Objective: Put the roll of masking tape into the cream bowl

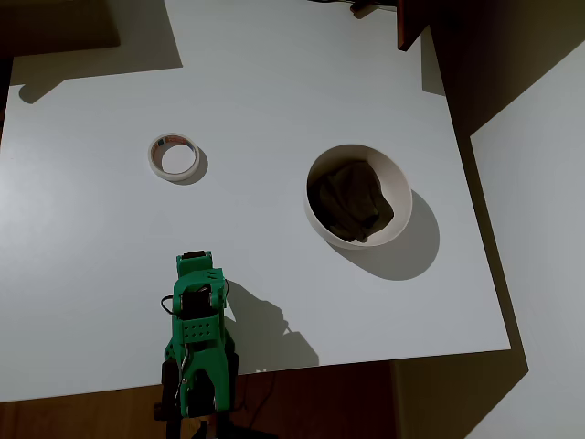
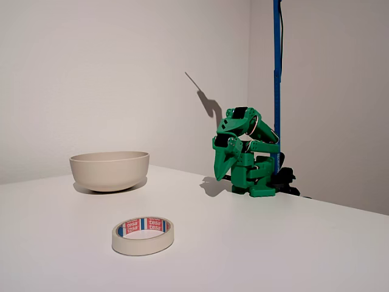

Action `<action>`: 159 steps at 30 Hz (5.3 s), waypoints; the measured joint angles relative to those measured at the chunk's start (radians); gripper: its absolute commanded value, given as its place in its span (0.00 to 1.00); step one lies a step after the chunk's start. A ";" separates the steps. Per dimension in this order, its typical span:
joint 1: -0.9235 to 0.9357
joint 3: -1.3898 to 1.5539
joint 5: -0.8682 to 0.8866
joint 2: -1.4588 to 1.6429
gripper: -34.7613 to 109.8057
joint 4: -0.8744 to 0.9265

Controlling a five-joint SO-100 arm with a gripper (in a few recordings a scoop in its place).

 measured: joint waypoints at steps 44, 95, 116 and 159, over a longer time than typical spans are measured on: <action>0.000 0.000 0.000 0.000 0.18 0.000; -0.021 -0.971 0.095 -0.907 0.18 0.040; -0.031 -2.006 0.074 -2.023 0.18 0.255; -0.063 -2.281 0.114 -2.563 0.36 0.199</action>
